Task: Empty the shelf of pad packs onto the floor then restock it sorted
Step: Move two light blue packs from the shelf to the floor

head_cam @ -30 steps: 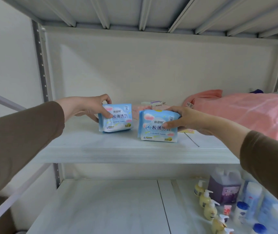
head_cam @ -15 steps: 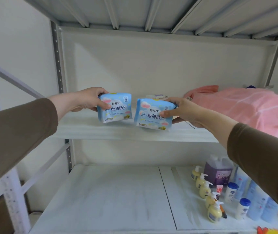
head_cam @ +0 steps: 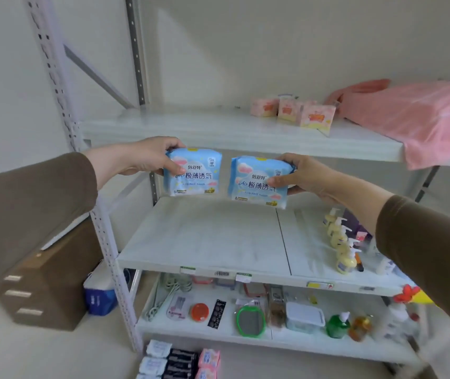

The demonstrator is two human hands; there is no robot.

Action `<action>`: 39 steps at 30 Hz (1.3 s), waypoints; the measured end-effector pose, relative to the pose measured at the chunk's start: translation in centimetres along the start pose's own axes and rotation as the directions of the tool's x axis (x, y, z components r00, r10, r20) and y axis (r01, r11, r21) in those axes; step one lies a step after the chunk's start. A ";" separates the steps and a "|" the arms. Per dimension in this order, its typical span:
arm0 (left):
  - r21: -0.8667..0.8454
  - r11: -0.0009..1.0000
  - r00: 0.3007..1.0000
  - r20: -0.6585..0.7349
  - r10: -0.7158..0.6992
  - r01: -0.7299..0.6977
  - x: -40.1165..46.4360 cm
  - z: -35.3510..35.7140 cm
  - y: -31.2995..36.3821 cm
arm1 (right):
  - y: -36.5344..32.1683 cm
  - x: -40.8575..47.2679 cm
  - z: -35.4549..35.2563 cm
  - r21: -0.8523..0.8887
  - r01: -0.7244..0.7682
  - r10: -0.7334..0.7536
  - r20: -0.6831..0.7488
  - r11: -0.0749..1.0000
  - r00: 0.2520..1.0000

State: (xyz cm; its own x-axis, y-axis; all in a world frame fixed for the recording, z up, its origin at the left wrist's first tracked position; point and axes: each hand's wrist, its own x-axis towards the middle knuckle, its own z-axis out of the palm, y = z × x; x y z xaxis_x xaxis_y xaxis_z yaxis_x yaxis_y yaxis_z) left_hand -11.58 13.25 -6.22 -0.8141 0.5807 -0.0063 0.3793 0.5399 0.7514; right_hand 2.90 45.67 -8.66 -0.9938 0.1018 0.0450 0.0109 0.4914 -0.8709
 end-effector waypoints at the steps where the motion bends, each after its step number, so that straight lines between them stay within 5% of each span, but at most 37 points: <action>1: -0.001 1.000 1.000 0.026 -0.016 0.016 -0.6 1.1 -1.1 | 1.2 -0.6 0.8 -0.001 -0.019 0.019 0.013 1.000 1.000; 20: 0.062 0.968 0.876 0.416 -0.245 0.242 -5.4 26.0 -29.8 | 29.1 -7.1 22.0 -0.109 -0.433 0.436 0.006 0.895 0.900; 30: 0.014 0.952 0.812 0.519 -0.268 0.306 -6.6 44.3 -43.5 | 47.7 -8.5 30.5 -0.030 -0.581 0.580 -0.031 0.814 0.814; 39: 0.012 0.958 0.830 0.497 -0.254 0.286 -5.3 61.5 -52.6 | 65.9 -7.4 36.7 -0.117 -0.554 0.554 -0.030 0.825 0.832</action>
State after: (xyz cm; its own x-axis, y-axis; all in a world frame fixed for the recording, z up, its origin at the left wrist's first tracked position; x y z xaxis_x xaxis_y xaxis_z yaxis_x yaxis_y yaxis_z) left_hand -0.19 19.20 -86.30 -0.5530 0.6477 -0.5242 0.1359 0.6908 0.7102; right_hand 6.88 45.58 -84.36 -0.8173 0.3828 -0.4306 0.5721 0.4502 -0.6856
